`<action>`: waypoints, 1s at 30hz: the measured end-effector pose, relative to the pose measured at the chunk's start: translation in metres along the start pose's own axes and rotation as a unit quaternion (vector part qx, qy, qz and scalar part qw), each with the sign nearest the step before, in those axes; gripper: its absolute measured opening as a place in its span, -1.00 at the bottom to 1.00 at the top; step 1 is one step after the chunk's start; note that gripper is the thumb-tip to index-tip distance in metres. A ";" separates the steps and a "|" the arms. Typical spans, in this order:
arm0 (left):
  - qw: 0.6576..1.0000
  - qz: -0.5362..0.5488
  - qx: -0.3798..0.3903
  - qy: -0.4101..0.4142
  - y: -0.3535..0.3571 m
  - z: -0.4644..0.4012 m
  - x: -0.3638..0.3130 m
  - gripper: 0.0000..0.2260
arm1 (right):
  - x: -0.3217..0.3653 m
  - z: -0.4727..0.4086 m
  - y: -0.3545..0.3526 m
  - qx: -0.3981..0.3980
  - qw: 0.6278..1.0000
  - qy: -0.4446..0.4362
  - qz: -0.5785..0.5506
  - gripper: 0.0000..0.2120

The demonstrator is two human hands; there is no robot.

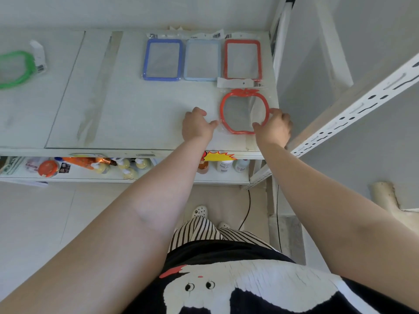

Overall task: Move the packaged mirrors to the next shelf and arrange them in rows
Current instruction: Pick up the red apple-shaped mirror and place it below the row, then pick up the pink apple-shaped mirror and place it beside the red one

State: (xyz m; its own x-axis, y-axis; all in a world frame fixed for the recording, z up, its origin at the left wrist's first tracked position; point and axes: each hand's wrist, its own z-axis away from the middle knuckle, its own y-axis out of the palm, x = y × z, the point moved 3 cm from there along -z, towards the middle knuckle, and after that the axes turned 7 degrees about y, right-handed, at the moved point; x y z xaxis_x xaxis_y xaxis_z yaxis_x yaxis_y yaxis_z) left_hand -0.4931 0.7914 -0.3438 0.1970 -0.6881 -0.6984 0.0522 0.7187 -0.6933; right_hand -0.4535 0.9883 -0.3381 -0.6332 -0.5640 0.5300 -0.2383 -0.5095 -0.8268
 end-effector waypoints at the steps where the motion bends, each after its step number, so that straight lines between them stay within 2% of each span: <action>1: 1.000 -0.005 -0.003 0.006 -0.010 0.004 0.005 -0.58 | 0.006 0.007 0.002 0.012 1.000 -0.025 0.000 -0.49; 7: 0.999 -0.018 -0.028 0.005 -0.088 0.033 0.065 -0.61 | 0.061 0.059 0.039 0.127 0.979 -0.152 -0.045 -0.65; 13: 0.997 -0.026 -0.070 -0.021 -0.172 0.063 0.145 -0.59 | 0.123 0.143 0.088 0.216 0.944 -0.251 -0.011 -0.59; 21: 0.992 -0.079 -0.088 -0.044 -0.302 0.107 0.288 -0.65 | 0.206 0.280 0.184 0.262 0.889 -0.364 0.085 -0.56; 24: 0.989 -0.102 -0.099 -0.033 -0.352 0.116 0.331 -0.72 | 0.234 0.327 0.214 0.263 0.885 -0.372 0.098 -0.57; 30: 0.989 -0.113 -0.093 -0.034 -0.429 0.113 0.385 -0.65 | 0.293 0.397 0.258 0.267 0.878 -0.385 0.098 -0.55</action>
State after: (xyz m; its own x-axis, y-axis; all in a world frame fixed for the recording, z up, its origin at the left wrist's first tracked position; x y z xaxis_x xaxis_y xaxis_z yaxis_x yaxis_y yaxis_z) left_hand -0.3291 0.2293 -0.2955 0.2673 -0.8159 -0.5127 -0.0768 0.5123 -0.8553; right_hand -0.4085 0.4341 -0.3210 0.1119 -0.8419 0.5279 0.3290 -0.4698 -0.8191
